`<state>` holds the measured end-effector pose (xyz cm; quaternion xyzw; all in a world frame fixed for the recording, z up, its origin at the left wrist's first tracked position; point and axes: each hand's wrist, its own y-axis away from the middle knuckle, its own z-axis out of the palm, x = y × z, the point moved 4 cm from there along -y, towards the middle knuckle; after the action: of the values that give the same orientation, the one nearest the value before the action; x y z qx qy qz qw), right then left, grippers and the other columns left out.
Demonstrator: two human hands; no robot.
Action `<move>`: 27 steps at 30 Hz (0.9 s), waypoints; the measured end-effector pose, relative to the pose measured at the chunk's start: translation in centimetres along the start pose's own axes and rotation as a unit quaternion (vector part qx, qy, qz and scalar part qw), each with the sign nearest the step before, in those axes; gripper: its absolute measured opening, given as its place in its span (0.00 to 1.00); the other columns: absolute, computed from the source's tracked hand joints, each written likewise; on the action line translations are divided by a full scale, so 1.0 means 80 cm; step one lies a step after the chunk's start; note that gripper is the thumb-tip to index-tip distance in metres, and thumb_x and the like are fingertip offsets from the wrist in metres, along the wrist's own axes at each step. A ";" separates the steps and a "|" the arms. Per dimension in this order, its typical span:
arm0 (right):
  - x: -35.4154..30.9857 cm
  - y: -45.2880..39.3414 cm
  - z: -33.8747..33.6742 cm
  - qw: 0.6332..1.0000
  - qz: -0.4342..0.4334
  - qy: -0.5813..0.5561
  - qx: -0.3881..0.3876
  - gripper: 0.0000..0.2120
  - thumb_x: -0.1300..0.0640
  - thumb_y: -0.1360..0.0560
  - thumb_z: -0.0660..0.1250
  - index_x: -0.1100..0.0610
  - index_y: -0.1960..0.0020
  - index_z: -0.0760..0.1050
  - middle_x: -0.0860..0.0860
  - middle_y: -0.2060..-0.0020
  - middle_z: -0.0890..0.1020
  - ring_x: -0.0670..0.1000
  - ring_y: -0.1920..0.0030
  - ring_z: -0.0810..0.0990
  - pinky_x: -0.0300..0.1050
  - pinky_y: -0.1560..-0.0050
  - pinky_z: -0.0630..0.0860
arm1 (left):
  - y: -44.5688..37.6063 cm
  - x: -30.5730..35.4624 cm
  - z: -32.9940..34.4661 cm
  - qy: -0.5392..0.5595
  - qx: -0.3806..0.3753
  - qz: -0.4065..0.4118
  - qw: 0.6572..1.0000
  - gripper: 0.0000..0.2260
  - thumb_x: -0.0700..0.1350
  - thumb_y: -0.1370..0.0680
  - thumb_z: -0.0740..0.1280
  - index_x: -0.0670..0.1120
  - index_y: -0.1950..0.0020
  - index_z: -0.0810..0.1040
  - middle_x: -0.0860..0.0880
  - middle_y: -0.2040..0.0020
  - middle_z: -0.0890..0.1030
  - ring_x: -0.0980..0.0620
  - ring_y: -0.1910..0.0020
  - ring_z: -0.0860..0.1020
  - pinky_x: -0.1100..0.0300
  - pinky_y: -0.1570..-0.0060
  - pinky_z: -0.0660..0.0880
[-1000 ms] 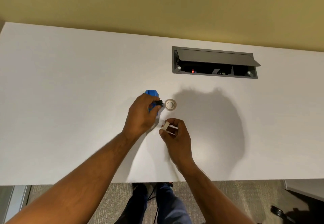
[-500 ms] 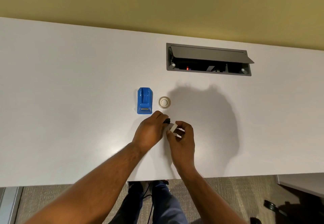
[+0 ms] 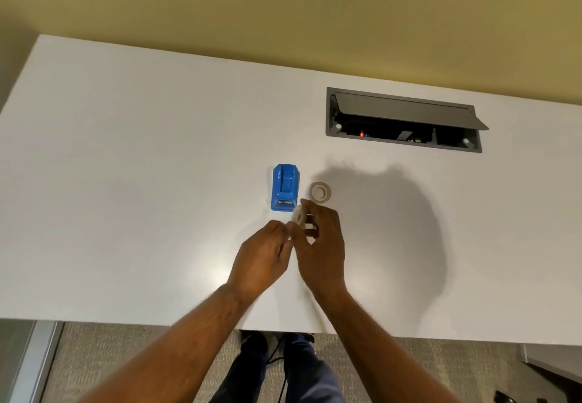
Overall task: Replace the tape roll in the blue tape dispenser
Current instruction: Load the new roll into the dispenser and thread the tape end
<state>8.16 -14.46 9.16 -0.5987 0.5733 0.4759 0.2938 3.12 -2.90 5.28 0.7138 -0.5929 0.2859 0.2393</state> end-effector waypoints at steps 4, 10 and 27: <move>-0.035 -0.018 0.069 0.989 -0.088 0.089 -0.077 0.21 0.49 0.22 0.70 0.41 0.31 0.71 0.37 0.40 0.70 0.39 0.49 0.77 0.27 0.50 0.73 | 0.031 -0.023 -0.015 0.039 -0.013 -0.031 0.999 0.08 0.44 0.19 0.66 0.43 0.45 0.82 0.46 0.53 0.85 0.49 0.56 0.83 0.51 0.56 0.83; -0.057 -0.062 0.148 0.963 -0.152 0.206 -0.082 0.21 0.58 0.25 0.75 0.59 0.34 0.76 0.54 0.42 0.80 0.55 0.44 0.80 0.49 0.44 0.80 | 0.044 -0.056 -0.024 -0.015 -0.013 -0.101 0.995 0.10 0.47 0.21 0.63 0.44 0.45 0.80 0.46 0.50 0.83 0.46 0.50 0.81 0.57 0.51 0.78; -0.041 -0.118 0.198 0.916 -0.139 0.352 -0.133 0.21 0.49 0.22 0.72 0.53 0.32 0.74 0.53 0.38 0.76 0.54 0.36 0.73 0.45 0.36 0.73 | 0.038 -0.066 -0.020 0.035 0.018 -0.145 0.989 0.23 0.60 0.24 0.62 0.50 0.34 0.80 0.50 0.37 0.84 0.48 0.41 0.84 0.51 0.38 0.80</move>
<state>13.99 2.69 4.38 -0.8347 0.4824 0.2600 0.0538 -0.73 1.37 2.78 0.7861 -0.4692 0.2830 0.2861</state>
